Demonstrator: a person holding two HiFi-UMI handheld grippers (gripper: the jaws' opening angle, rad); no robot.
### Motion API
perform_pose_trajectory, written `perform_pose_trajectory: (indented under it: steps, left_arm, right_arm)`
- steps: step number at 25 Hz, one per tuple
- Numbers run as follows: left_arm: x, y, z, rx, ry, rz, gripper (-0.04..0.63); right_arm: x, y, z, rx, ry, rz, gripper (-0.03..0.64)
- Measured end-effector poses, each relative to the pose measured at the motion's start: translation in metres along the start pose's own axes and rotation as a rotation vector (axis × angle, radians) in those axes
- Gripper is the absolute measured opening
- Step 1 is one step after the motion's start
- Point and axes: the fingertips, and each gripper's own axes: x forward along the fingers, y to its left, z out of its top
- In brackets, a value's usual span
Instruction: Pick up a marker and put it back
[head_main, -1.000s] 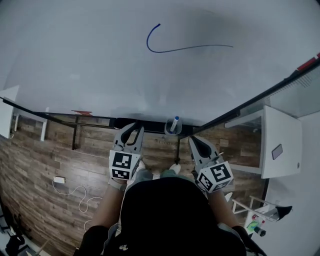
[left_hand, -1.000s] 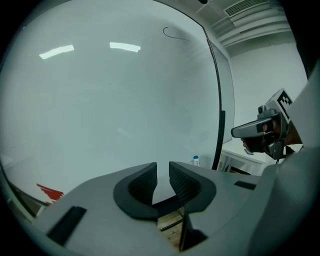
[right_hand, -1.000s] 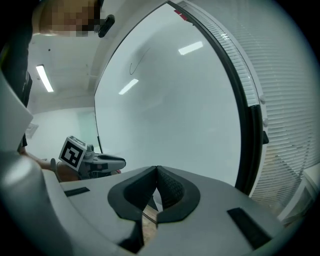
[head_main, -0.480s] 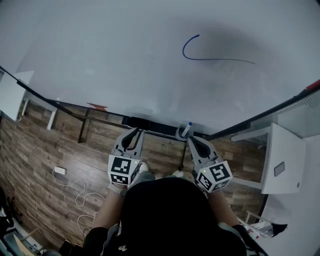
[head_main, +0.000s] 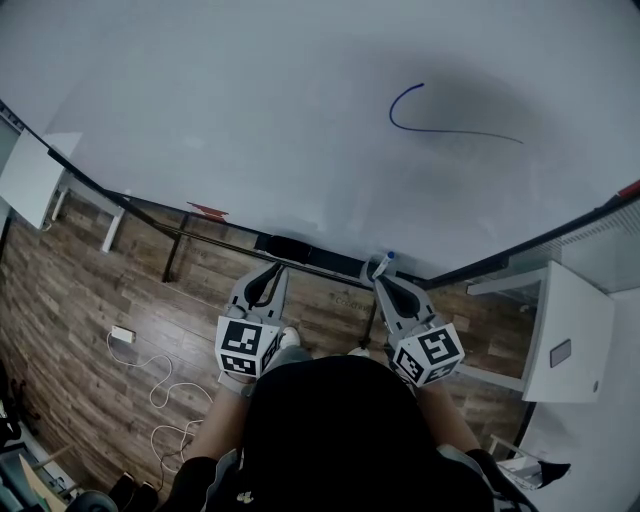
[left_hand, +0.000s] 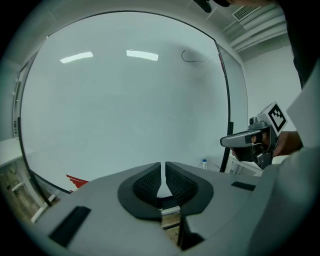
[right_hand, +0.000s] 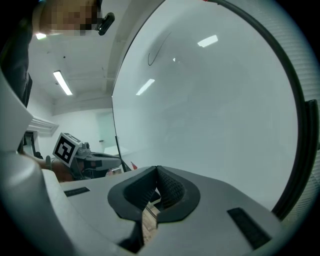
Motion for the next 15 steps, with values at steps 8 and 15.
perform_pose_trajectory:
  steps: [8, 15]
  left_arm:
    - [-0.0052, 0.0003, -0.0034, 0.0, 0.004, 0.0, 0.043]
    - [-0.0016, -0.0022, -0.0041, -0.007, 0.004, -0.01, 0.043]
  right_arm:
    - [0.0025, 0.0045, -0.0025, -0.012, 0.016, 0.017, 0.029]
    - [0.003, 0.0036, -0.0042, -0.007, 0.021, 0.013, 0.029]
